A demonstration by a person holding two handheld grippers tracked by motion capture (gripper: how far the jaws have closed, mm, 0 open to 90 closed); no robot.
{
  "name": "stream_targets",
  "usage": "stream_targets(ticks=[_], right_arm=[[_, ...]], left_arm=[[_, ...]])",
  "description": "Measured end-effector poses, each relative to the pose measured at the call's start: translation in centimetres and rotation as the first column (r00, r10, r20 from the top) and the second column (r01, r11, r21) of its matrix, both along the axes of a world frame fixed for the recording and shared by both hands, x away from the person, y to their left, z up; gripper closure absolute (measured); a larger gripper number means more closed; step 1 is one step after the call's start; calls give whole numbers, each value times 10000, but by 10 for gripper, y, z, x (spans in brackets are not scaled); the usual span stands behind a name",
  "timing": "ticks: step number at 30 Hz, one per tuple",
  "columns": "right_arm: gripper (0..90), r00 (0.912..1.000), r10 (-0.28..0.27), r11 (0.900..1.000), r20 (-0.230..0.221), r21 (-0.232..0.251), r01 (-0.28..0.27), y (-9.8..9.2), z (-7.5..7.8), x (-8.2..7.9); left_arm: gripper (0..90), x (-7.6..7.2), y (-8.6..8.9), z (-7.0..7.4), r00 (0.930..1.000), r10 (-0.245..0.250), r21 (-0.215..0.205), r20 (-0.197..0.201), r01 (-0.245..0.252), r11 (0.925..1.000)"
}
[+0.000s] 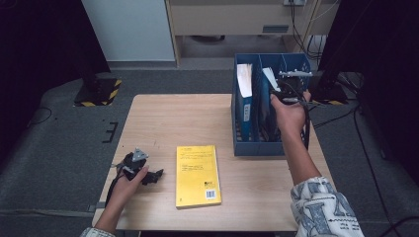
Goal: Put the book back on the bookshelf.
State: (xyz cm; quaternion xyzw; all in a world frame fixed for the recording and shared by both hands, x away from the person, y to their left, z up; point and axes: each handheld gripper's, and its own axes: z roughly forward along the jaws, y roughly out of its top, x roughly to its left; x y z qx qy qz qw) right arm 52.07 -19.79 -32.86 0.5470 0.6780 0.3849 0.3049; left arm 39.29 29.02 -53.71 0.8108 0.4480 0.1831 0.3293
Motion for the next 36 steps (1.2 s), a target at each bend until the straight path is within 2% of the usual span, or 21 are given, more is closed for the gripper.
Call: stream_targets(ticks=[2,9,12,14,18,27,32,36], right_arm=[[734,10000,22,9998,-2,-189,-22,2,4,7],[734,9997,-246,9992,-43,-323,244,4,2,22],[734,9995,-319,9979,-42,-558,316,6,1,28],[734,9984,-561,9945,35,-881,562,9,-1,31],[733,9983,-587,9904,-16,-1253,580,13,-7,34],[727,9992,-387,9934,-97,-1085,374,19,-12,34],[676,9998,-183,9983,11,-548,183,22,-14,30],[638,10000,30,9995,-44,-318,-32,23,-15,25]], left_arm=[[0,0,0,0,10000,-4,-2,0,4,10000],[0,0,0,0,10000,-10,-2,4,10,10000],[0,0,0,0,10000,-24,14,-22,25,10000],[0,0,0,0,10000,-33,11,-22,33,10000],[0,0,0,0,10000,-46,4,-7,46,10000],[0,0,0,0,10000,-58,-2,0,58,10000],[0,0,-1,0,10000,-70,-1,2,70,10000],[0,0,-1,0,10000,-94,-10,10,94,10000]])
